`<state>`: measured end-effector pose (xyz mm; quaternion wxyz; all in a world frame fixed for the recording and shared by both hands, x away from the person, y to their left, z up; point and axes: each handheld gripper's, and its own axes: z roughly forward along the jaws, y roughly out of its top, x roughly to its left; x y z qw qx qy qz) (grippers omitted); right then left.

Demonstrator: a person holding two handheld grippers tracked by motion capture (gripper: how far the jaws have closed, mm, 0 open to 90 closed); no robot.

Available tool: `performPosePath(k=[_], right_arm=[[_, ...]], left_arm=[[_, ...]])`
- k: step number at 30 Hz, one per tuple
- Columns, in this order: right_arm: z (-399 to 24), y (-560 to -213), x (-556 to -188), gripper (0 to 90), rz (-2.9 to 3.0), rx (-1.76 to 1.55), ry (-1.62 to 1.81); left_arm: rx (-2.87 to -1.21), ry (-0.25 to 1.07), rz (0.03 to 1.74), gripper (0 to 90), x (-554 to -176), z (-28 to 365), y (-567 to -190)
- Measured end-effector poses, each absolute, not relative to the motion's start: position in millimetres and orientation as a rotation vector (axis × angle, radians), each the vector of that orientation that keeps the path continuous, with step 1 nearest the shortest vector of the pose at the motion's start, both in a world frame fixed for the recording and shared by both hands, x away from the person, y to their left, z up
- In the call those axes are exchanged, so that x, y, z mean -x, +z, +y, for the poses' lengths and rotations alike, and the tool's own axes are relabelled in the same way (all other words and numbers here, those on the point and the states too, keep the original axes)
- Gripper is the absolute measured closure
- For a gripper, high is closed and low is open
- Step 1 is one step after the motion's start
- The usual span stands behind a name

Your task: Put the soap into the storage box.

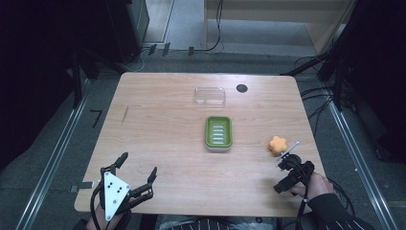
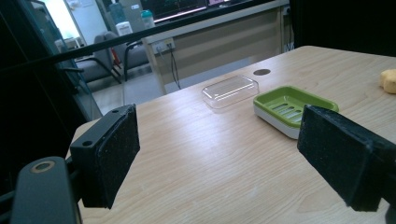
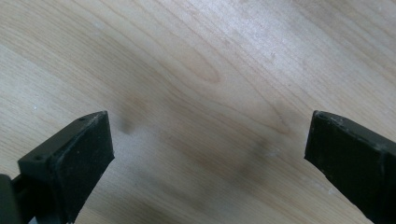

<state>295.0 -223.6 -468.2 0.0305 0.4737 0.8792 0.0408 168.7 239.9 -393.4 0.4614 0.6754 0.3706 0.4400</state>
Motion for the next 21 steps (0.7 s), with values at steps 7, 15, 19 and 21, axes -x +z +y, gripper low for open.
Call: performPosePath(k=[7,15,19,21], right_arm=[[-224,-468,-295,1.2,2.702,-1.453,0.135],[-216,-467,-296,1.2,2.706,-1.439,0.115],[-213,-467,-296,1.2,2.707,-1.433,0.118],[-212,-466,-296,1.2,2.700,-1.447,0.113]], left_arm=[[-1.654,1.082,0.917,13.0,-168,241,-393],[-1.650,1.083,0.923,13.0,-168,242,-394],[-1.669,1.086,0.906,13.0,-169,239,-393],[-1.667,1.085,0.908,13.0,-169,240,-393]])
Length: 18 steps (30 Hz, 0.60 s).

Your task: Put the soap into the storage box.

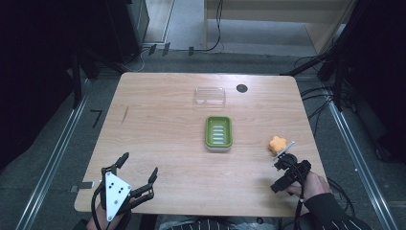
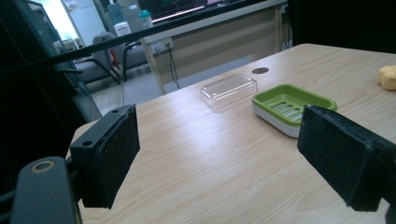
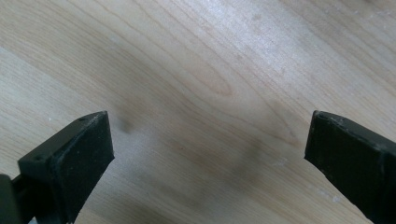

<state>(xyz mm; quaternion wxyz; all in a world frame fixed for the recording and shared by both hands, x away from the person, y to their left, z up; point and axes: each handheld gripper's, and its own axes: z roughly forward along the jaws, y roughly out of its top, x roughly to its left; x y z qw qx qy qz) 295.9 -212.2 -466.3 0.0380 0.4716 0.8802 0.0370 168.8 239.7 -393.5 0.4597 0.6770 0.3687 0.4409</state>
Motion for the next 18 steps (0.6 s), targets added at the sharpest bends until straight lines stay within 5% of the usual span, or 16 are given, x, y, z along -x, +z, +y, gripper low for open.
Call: performPosePath(k=[18], right_arm=[[-210,-461,-317,1.2,2.649,-1.500,0.163]], left_arm=[[-1.675,1.084,0.902,13.0,-169,239,-394]])
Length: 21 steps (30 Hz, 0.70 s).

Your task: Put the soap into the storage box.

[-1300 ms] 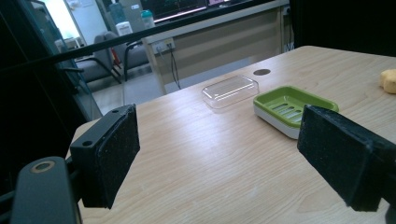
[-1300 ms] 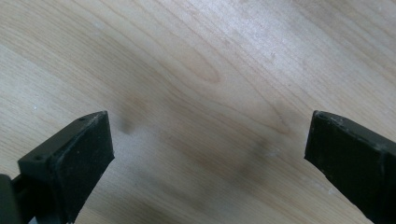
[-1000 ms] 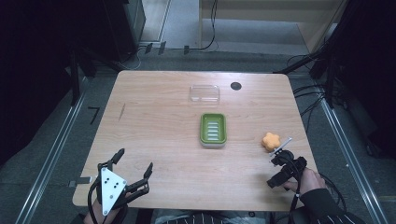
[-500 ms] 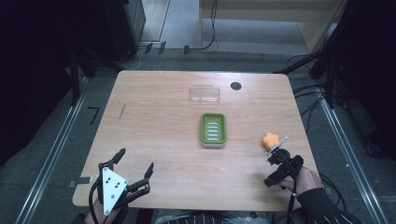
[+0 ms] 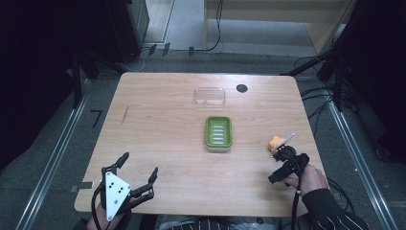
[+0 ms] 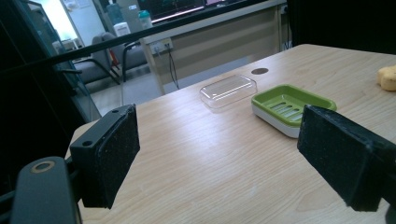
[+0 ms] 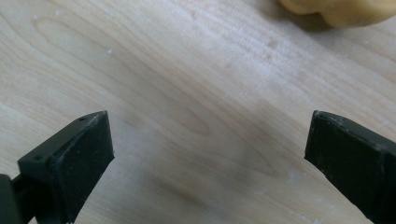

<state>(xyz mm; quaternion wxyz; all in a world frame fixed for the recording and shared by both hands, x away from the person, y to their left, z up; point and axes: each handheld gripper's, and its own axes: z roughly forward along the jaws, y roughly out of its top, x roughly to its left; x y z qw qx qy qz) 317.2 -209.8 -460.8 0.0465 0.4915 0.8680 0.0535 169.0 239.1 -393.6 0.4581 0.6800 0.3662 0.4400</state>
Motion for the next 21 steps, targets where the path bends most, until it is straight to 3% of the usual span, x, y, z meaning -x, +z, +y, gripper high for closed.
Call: performPosePath(k=[21], right_arm=[[-222,-459,-352,0.8,2.557,-1.605,0.212]], left_arm=[[-1.675,1.082,0.899,13.0,-169,239,-394]])
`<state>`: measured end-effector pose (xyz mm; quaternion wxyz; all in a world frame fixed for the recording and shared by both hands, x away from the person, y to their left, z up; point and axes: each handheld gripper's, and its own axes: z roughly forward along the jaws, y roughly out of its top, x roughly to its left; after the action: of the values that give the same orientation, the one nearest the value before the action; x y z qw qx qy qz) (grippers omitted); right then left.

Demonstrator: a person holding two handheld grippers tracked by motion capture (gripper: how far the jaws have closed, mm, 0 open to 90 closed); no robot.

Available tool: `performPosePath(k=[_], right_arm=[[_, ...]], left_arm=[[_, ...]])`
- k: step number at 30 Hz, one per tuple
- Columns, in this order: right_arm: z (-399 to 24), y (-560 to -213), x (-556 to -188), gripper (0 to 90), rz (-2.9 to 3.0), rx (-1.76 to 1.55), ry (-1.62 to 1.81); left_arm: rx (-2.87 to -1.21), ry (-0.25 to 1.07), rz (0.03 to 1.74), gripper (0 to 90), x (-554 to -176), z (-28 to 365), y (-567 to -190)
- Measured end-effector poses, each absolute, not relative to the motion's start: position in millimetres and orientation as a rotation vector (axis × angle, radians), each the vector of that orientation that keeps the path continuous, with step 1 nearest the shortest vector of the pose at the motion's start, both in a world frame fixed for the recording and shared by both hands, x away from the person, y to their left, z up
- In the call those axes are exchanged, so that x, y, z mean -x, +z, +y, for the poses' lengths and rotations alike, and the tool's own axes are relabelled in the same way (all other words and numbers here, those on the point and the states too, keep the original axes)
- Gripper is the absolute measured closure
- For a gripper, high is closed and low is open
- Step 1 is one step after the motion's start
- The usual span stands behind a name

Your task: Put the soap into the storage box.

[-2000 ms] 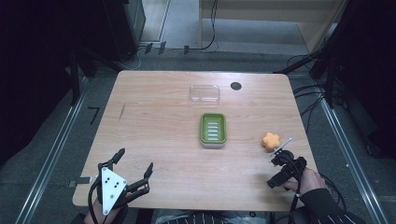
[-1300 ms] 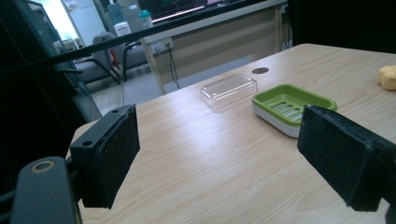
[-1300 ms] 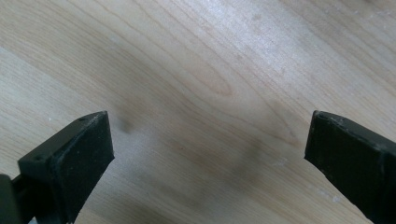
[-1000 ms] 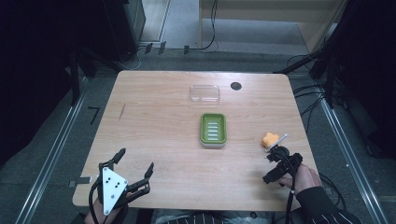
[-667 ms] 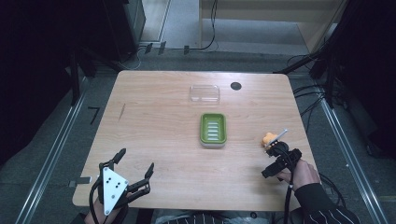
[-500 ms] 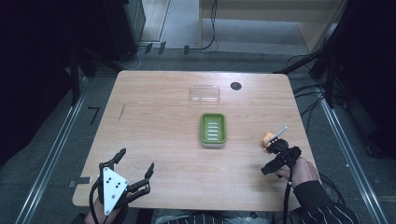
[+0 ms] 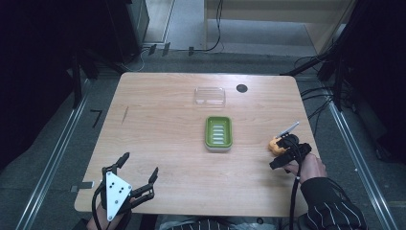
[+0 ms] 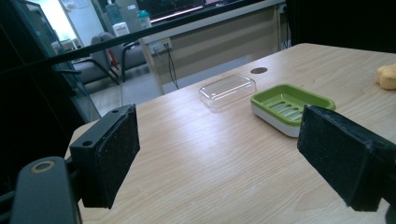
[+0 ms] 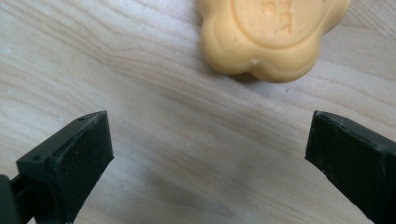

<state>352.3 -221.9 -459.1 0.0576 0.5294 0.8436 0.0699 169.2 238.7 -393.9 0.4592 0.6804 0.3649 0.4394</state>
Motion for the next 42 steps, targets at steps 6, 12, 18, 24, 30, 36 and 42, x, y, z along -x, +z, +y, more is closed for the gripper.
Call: performPosePath(k=[6,12,18,24,30,36,42], right_arm=[[-221,-460,-361,0.9,2.546,-1.621,0.214],[-223,-462,-371,3.8,2.532,-1.645,0.220],[-226,-462,-380,14.7,2.498,-1.687,0.245],[-225,-464,-384,28.7,2.509,-1.695,0.244],[-227,-462,-386,38.7,2.500,-1.688,0.233],[-233,-462,-389,39.1,2.558,-1.656,0.252],[-230,-461,-393,31.2,2.523,-1.676,0.253]], left_arm=[[-1.676,1.081,0.897,13.0,-169,238,-394],[-1.678,1.082,0.897,13.0,-169,239,-394],[-1.677,1.083,0.897,13.0,-169,239,-394],[-1.676,1.082,0.897,13.0,-169,238,-394],[-1.677,1.081,0.895,13.0,-169,239,-394],[-1.676,1.081,0.896,13.0,-169,239,-394],[-1.681,1.083,0.890,13.0,-169,238,-394]])
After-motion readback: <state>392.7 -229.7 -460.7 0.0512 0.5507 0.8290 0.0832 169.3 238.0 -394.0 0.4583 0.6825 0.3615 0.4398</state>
